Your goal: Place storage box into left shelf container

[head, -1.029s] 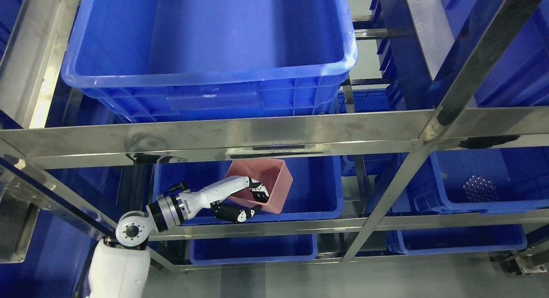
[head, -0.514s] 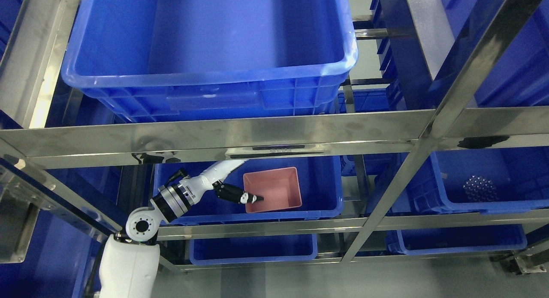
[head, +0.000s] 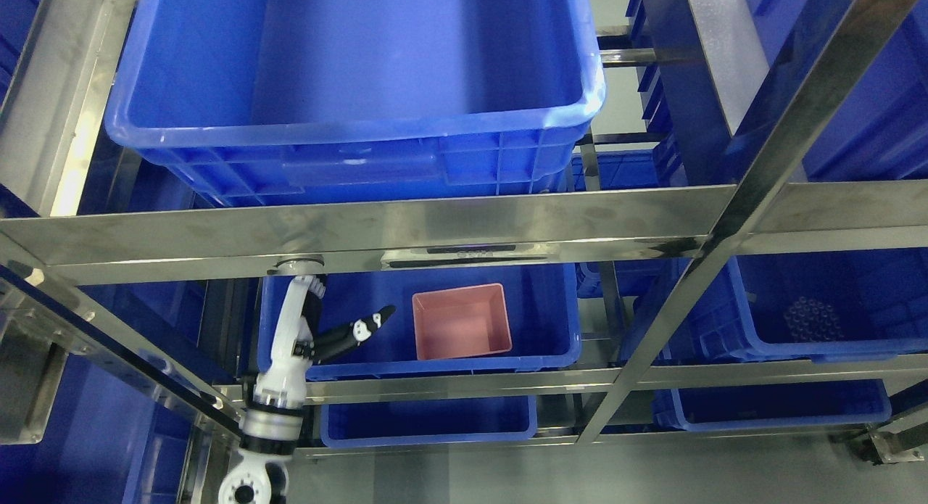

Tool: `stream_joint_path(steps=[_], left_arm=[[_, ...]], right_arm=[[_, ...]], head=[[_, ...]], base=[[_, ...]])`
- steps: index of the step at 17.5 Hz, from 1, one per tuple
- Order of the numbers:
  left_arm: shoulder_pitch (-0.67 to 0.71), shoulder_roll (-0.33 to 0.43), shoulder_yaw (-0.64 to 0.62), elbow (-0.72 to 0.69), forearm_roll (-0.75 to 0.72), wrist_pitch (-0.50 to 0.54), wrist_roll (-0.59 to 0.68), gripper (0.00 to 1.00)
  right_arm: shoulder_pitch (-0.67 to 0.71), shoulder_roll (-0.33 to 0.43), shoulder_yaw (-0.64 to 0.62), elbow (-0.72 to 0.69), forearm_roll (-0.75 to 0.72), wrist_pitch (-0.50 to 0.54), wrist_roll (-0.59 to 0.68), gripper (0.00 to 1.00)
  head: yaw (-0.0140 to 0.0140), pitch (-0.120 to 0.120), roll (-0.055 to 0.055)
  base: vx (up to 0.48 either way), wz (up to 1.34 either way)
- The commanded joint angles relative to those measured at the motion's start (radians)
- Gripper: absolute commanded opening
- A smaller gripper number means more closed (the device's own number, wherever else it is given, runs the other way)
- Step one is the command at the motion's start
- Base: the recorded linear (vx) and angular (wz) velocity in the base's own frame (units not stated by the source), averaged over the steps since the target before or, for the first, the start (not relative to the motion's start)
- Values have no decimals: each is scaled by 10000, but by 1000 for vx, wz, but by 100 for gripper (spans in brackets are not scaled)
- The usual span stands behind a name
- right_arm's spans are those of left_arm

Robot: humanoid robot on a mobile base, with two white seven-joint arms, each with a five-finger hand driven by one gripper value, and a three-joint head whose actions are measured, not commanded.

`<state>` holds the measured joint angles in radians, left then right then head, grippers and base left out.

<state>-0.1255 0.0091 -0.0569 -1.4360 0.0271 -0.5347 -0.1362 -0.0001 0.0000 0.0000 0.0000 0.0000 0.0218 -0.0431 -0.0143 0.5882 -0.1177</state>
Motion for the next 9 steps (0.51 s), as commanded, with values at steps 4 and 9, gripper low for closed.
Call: stream_joint_path(steps=[4,9], left_arm=[[1899,83,139,-1639,619,8,457,100],[2191,83,124,-1639,619,101,472,100]], right_arm=[[93,-175,-46,-175,15,-4,2,100],[93,-175,-46,-175,15,-4,2,100]], head=[[0,0,0],[0,0,0]], base=[[0,0],[0,0]])
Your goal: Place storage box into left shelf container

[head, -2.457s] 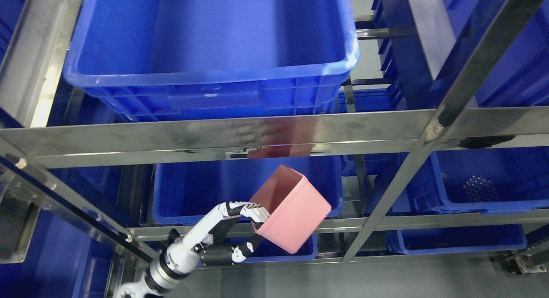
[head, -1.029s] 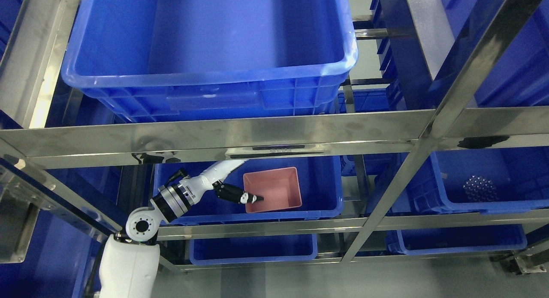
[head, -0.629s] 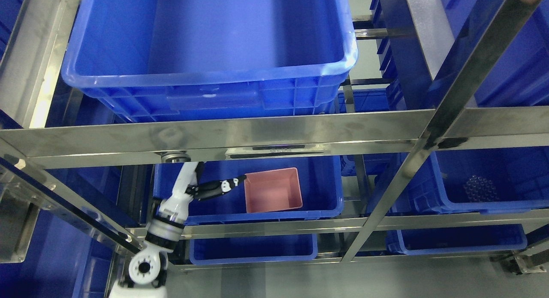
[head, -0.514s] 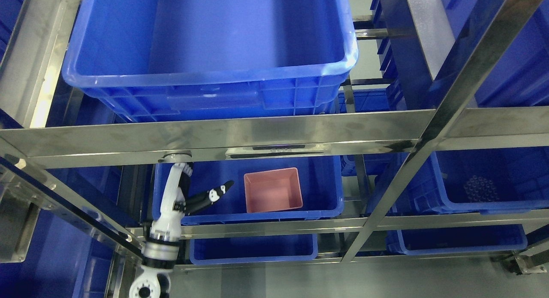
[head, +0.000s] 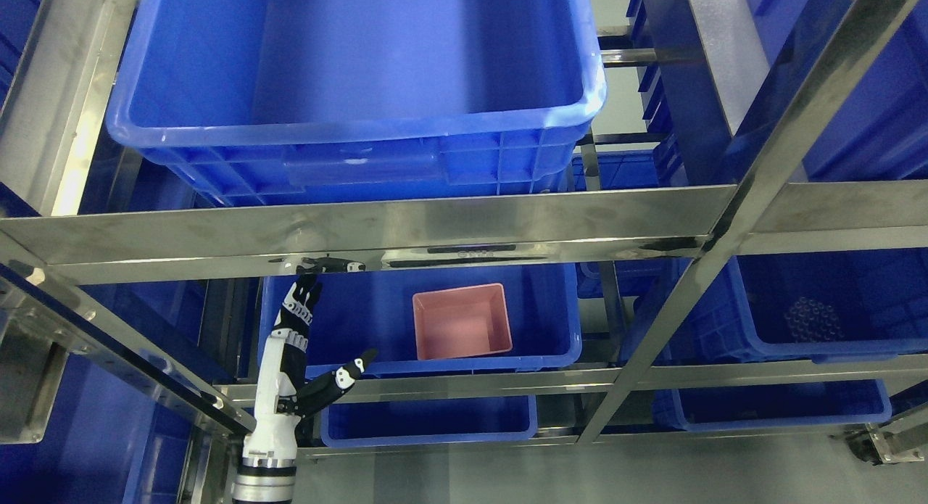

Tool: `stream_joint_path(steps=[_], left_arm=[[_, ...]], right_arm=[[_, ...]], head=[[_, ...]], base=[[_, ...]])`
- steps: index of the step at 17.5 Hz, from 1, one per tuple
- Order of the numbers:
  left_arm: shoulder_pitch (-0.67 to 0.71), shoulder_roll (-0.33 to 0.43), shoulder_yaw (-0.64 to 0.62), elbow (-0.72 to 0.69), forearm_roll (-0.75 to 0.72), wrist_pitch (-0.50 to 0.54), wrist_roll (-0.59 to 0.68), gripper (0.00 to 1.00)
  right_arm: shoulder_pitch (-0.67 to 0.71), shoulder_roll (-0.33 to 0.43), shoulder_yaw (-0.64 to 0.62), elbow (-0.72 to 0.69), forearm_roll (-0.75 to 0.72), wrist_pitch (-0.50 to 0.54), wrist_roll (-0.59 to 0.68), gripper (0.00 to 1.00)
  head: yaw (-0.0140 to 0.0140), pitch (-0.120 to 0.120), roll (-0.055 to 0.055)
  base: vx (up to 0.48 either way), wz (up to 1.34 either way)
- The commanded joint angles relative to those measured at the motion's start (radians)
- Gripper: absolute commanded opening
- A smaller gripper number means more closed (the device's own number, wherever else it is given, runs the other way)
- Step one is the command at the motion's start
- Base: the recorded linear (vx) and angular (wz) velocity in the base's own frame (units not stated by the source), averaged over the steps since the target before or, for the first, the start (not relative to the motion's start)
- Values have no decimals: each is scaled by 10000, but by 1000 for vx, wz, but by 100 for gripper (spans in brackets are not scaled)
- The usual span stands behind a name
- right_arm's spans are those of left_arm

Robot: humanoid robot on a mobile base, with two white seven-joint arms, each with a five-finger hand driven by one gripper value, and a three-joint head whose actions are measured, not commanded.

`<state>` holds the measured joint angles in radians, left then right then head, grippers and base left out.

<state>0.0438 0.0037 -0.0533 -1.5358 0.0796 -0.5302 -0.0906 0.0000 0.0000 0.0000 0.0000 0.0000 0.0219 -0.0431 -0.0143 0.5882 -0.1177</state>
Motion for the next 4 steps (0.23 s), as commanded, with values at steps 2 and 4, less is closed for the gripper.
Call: stream_joint_path(steps=[2,4], left_arm=[[497,138,88,-642,94,55,16,100],[513,138,88,-642,94,55,16,100]], right_arm=[[92,-175,-46,-175,15,-4,1,100],[92,-175,-46,-175,15,-4,1,100]], head=[[0,0,0],[0,0,0]], base=[[0,0],[0,0]])
